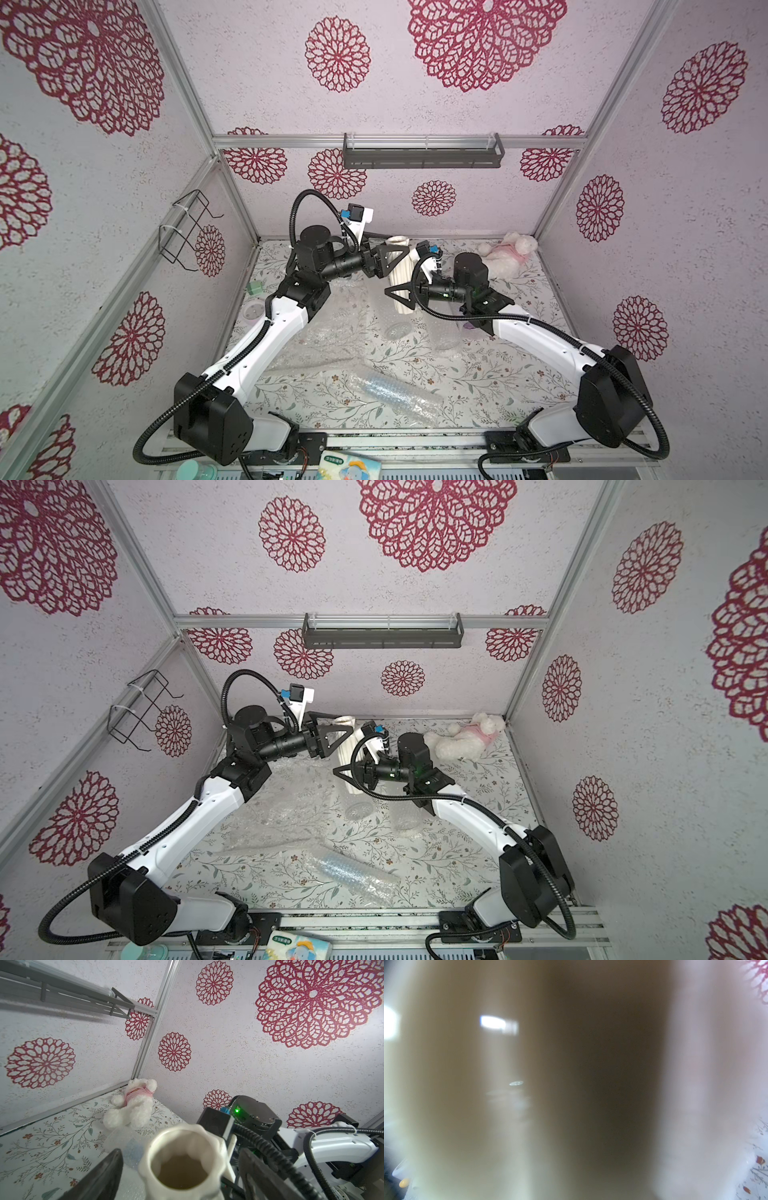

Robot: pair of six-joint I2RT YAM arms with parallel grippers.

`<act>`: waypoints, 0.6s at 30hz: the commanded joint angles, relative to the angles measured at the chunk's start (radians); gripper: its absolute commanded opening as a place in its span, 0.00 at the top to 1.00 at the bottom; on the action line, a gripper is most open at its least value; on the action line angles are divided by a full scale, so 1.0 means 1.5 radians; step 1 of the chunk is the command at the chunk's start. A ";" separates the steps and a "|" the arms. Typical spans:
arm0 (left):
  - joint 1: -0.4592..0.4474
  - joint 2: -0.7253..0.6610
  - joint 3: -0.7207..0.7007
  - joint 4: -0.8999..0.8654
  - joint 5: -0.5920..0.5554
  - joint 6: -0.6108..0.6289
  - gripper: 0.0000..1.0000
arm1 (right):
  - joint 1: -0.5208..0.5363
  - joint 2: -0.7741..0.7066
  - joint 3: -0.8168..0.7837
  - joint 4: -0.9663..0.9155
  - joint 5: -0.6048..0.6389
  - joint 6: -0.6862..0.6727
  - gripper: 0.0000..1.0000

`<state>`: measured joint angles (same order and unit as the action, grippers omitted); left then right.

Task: Unwrap the vase from the bubble wrap
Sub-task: Place the vase at the center of the board.

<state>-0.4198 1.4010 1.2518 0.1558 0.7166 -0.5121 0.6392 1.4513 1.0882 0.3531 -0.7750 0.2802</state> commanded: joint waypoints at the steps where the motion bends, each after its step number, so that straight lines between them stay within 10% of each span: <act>1: 0.000 0.006 0.005 0.014 0.001 0.003 0.11 | 0.011 -0.031 0.038 0.029 -0.018 -0.033 0.53; 18: 0.002 0.020 0.027 0.042 0.011 -0.030 0.62 | 0.020 -0.017 0.046 -0.006 -0.030 -0.052 0.50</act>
<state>-0.4255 1.4162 1.2671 0.1944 0.7315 -0.5613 0.6632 1.4517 1.1034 0.2855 -0.7818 0.2329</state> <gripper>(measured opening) 0.483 0.620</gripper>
